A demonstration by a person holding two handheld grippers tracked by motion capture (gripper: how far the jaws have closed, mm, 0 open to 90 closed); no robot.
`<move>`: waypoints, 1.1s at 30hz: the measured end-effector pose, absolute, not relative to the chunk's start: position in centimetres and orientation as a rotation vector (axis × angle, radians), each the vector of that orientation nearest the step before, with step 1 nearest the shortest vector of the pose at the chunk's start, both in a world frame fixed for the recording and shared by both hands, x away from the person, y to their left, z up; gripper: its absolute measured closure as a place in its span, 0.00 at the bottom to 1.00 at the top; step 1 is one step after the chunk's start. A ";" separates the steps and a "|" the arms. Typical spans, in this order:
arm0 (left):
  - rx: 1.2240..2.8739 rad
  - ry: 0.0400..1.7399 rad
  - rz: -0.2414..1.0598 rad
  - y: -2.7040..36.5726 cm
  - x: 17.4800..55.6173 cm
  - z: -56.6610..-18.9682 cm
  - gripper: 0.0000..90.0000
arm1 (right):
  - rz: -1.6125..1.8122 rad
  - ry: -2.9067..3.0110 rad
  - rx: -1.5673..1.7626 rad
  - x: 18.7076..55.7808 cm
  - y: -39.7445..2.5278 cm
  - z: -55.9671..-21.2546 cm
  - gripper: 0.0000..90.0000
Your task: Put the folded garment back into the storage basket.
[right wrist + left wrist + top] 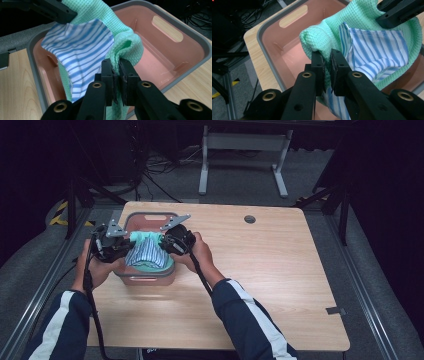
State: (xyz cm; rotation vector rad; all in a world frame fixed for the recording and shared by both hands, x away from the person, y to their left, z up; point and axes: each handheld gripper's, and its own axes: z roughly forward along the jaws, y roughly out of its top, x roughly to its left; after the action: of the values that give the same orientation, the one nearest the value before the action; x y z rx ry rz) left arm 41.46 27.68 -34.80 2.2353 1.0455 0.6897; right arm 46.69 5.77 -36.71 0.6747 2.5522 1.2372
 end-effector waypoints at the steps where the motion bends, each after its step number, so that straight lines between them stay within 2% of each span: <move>1: 2.236 1.053 0.682 27.7 41.5 -34.9 0.92 | 1.240 2.553 0.680 46.8 5.9 -36.9 0.92; 17: 2.262 1.089 0.656 28.1 41.9 -36.9 0.91 | 1.247 2.600 0.696 47.3 7.1 -39.0 0.91; 20: 2.245 1.096 0.668 28.2 41.9 -37.2 0.88 | 1.235 2.609 0.696 47.4 7.2 -39.4 0.88; 22: 2.244 1.097 0.678 28.3 41.9 -37.2 0.82 | 1.224 2.607 0.697 47.4 7.2 -39.5 0.87; 33: 2.213 1.076 0.698 27.9 41.2 -36.7 0.73 | 1.198 2.599 0.693 47.4 6.8 -39.6 0.82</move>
State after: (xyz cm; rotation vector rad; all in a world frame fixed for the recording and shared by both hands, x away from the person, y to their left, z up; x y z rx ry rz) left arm 41.24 27.91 -36.74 2.2131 1.0757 0.6983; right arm 47.36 6.81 -39.58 0.6930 2.5985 1.1980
